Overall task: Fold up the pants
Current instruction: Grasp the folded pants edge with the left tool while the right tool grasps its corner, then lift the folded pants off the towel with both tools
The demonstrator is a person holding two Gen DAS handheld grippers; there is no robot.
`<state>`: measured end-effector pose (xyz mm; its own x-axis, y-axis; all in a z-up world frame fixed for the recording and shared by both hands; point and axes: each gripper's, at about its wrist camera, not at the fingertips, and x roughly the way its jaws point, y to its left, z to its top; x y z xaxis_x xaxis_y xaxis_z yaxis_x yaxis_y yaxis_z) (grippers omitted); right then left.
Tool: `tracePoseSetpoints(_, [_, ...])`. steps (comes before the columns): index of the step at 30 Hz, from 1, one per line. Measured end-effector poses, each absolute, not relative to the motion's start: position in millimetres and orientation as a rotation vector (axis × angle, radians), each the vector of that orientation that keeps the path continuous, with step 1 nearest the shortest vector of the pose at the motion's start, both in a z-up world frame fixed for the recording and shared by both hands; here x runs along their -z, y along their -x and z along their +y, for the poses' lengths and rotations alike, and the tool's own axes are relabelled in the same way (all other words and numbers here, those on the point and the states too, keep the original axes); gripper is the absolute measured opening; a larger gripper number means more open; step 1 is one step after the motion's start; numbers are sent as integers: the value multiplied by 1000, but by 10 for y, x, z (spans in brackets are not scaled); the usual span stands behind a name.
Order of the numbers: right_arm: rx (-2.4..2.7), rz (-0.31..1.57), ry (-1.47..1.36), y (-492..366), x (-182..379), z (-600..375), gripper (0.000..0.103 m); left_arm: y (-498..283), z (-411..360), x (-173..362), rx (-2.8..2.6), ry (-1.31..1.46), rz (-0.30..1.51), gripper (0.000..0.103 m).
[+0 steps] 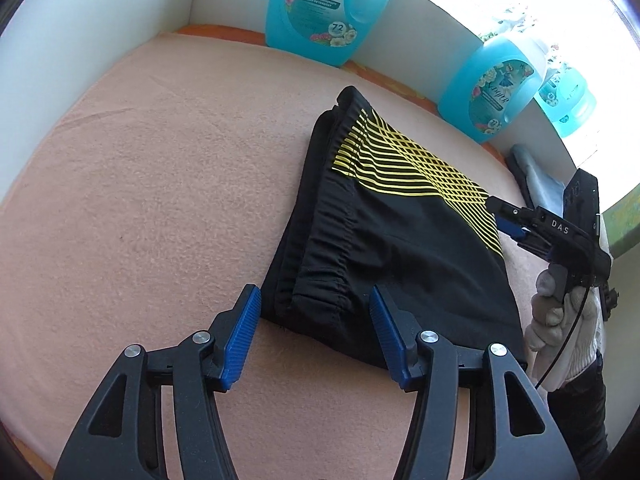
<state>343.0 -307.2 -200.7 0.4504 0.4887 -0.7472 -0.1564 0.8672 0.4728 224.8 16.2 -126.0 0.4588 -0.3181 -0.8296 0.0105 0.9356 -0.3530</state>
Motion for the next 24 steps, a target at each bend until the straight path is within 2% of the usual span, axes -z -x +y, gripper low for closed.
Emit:
tracePoseSetpoints(9, [-415,1001,-398,-3435,2031,-2986,56,-2140,26,1390,150,254,976,64])
tracePoseSetpoints(12, [-407,986,-435,-3419,2059,-3028,50,-2093,2,1417,143,237,945,63])
tracePoseSetpoints(13, [-401,987,-450,-3424,2066,-3049,45,-2075,-10,1426,136,228,936,62])
tracePoseSetpoints(14, [-396,992,-463,-3433,2080,-3062,35,-2060,-20,1431,128,221,929,56])
tracePoseSetpoints(15, [-395,1001,-471,-3443,2101,-3060,29,-2052,-24,1435,128,223,923,44])
tracePoseSetpoints(16, [-392,1007,-474,-3447,2119,-3047,17,-2055,-32,1443,141,241,925,39])
tracePoseSetpoints(18, [-379,995,-430,-3412,2086,-2976,14,-2060,-25,1468,172,285,927,25])
tracePoseSetpoints(24, [-381,929,-340,-3272,1795,-2782,10,-2019,11,1436,196,333,887,20])
